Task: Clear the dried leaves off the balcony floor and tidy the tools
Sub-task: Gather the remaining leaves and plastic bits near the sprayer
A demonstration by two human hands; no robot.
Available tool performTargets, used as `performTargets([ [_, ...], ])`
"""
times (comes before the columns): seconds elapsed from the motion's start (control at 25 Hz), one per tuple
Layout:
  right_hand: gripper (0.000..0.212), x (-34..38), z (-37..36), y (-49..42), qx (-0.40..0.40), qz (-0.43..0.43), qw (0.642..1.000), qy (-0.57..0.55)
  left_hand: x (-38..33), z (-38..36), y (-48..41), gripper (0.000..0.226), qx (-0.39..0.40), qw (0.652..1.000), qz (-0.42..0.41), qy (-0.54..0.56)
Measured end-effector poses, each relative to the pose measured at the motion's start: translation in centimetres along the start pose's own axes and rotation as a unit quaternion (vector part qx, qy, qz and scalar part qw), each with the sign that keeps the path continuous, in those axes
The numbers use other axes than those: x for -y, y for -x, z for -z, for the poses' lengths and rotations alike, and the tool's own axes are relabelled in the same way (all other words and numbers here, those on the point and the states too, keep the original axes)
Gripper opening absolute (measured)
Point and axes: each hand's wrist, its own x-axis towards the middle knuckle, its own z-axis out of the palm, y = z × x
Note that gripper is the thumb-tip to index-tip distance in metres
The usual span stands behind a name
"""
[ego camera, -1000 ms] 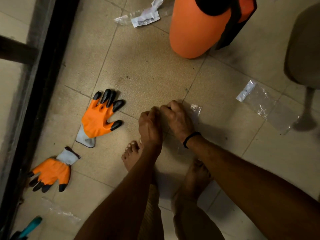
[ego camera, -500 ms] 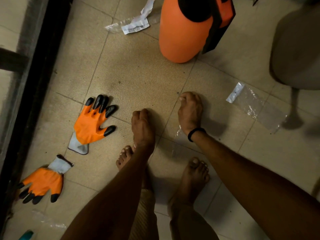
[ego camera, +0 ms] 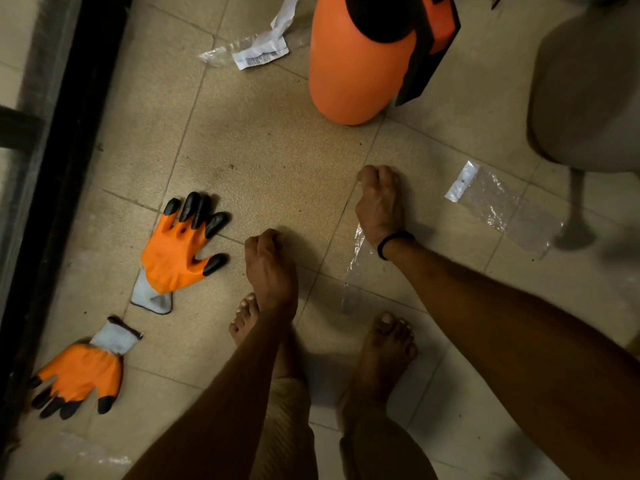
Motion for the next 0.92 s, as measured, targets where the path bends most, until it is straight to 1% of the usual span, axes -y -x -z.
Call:
performTargets([
  [0.04,0.029,-0.5,0.7,-1.0,0.004,-0.019,1.000,-0.002,-0.1,0.3,-0.1,0.079,0.019,1.000,-0.004,-0.006],
  [0.08,0.029,-1.1,1.6,-1.8,0.012,-0.049,0.999,-0.015,-0.3,-0.3,-0.1,0.079,0.000,1.000,-0.004,0.013],
  [0.12,0.027,-2.0,2.7,-2.3,0.019,-0.092,0.995,-0.042,-1.0,0.5,-0.5,0.079,0.010,1.000,0.004,0.024],
  [0.16,0.024,-3.1,3.8,-2.2,0.027,-0.144,0.985,-0.087,-0.9,0.3,-0.5,0.079,-0.021,0.999,0.000,0.027],
  [0.2,0.020,-4.1,4.8,-1.8,0.036,-0.200,0.968,-0.146,-1.1,1.3,-0.4,0.078,0.019,0.999,0.009,0.033],
  [0.24,0.018,-5.1,5.7,-0.9,0.048,-0.262,0.939,-0.215,-1.0,0.6,-0.2,0.078,-0.032,0.999,-0.004,0.021],
  [0.28,0.018,-6.0,6.5,0.3,0.057,-0.325,0.898,-0.292,-1.6,1.5,-0.4,0.078,-0.019,1.000,0.003,0.016],
  [0.32,0.022,-6.7,7.3,1.9,0.062,-0.385,0.843,-0.370,-1.7,1.1,-0.5,0.078,-0.031,0.999,-0.004,0.015],
  [0.36,0.027,-7.2,7.9,3.5,0.066,-0.434,0.785,-0.438,-1.9,1.6,-0.5,0.078,-0.025,0.999,0.004,0.022],
  [0.4,0.032,-7.6,8.5,5.2,0.068,-0.473,0.730,-0.489,-2.0,1.2,-0.5,0.078,-0.042,0.998,0.005,0.037],
  [0.44,0.035,-8.0,9.1,6.9,0.068,-0.500,0.683,-0.528,-2.4,1.8,-0.7,0.077,-0.050,0.998,0.009,0.040],
  [0.48,0.036,-8.5,9.7,8.4,0.068,-0.518,0.645,-0.558,-2.4,1.6,-0.7,0.076,-0.066,0.997,0.007,0.041],
  [0.52,0.038,-9.0,10.2,9.9,0.065,-0.533,0.614,-0.579,-2.9,2.0,-0.6,0.075,-0.075,0.996,0.014,0.039],
  [0.56,0.039,-9.2,10.5,11.1,0.058,-0.546,0.597,-0.585,-2.7,1.1,-0.1,0.074,-0.105,0.994,0.008,0.043],
  [0.64,0.039,-9.6,10.5,13.3,0.039,-0.573,0.576,-0.581,-2.4,1.1,0.0,0.072,-0.092,0.995,0.013,0.021],
  [0.68,0.036,-9.9,10.2,14.4,0.022,-0.594,0.563,-0.574,-3.0,1.7,-0.2,0.072,-0.076,0.996,0.037,0.001],
  [0.72,0.032,-10.4,9.8,15.6,0.000,-0.606,0.569,-0.556,-3.0,0.9,-0.3,0.072,-0.088,0.995,0.042,0.002],
  [0.76,0.026,-11.0,9.0,16.5,-0.028,-0.610,0.589,-0.530,-3.3,0.9,-0.2,0.072,-0.072,0.996,0.053,0.009],
  [0.8,0.019,-11.2,8.5,16.8,-0.050,-0.589,0.628,-0.506,-3.1,0.8,0.0,0.072,-0.103,0.993,0.057,0.020],
  [0.84,0.017,-11.4,7.7,16.9,-0.056,-0.556,0.688,-0.462,-3.1,1.5,0.2,0.072,-0.119,0.991,0.058,-0.008],
  [0.88,0.019,-11.9,6.8,17.2,-0.060,-0.520,0.754,-0.398,-4.1,1.7,-0.3,0.072,-0.118,0.992,0.032,0.017],
  [0.92,0.018,-12.4,5.9,17.4,-0.068,-0.469,0.812,-0.340,-6.8,3.3,-1.4,0.072,-0.089,0.996,-0.002,0.029],
])
